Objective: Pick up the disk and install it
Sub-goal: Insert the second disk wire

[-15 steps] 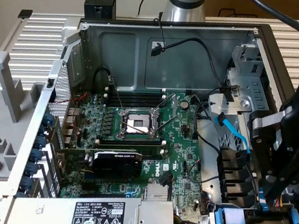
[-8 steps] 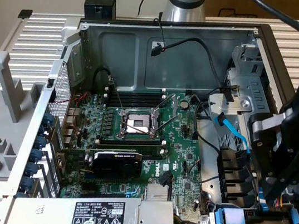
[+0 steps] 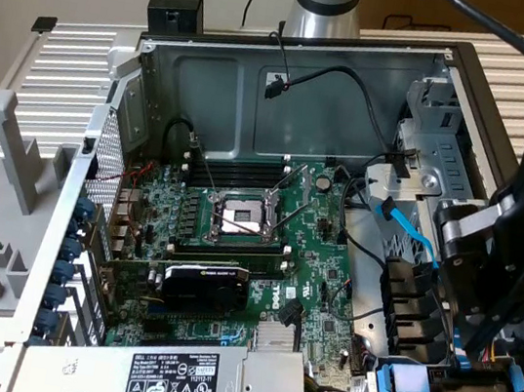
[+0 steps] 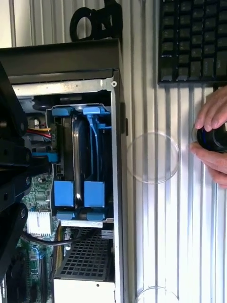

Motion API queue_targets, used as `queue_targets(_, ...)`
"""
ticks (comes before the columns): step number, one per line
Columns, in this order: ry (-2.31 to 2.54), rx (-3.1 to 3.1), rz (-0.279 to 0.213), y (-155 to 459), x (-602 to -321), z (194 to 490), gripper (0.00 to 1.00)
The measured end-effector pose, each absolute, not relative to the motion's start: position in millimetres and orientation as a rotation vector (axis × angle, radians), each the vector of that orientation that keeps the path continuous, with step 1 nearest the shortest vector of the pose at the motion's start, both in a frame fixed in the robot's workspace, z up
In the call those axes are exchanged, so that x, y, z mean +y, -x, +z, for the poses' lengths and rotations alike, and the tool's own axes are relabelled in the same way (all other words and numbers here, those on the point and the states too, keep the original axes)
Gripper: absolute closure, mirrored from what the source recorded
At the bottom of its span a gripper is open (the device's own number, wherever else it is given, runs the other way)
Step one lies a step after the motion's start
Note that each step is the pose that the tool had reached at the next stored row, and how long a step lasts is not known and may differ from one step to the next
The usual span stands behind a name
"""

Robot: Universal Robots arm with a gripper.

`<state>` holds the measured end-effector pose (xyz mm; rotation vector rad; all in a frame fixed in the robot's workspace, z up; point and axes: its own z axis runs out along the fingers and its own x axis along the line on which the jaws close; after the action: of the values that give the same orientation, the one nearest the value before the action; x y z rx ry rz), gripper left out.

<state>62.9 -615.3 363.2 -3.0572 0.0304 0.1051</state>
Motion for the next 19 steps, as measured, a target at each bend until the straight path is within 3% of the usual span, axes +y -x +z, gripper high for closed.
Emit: queue_targets(19, 3.058, 0.011, 0.106, -63.4, -618.1, 363.3, 0.89)
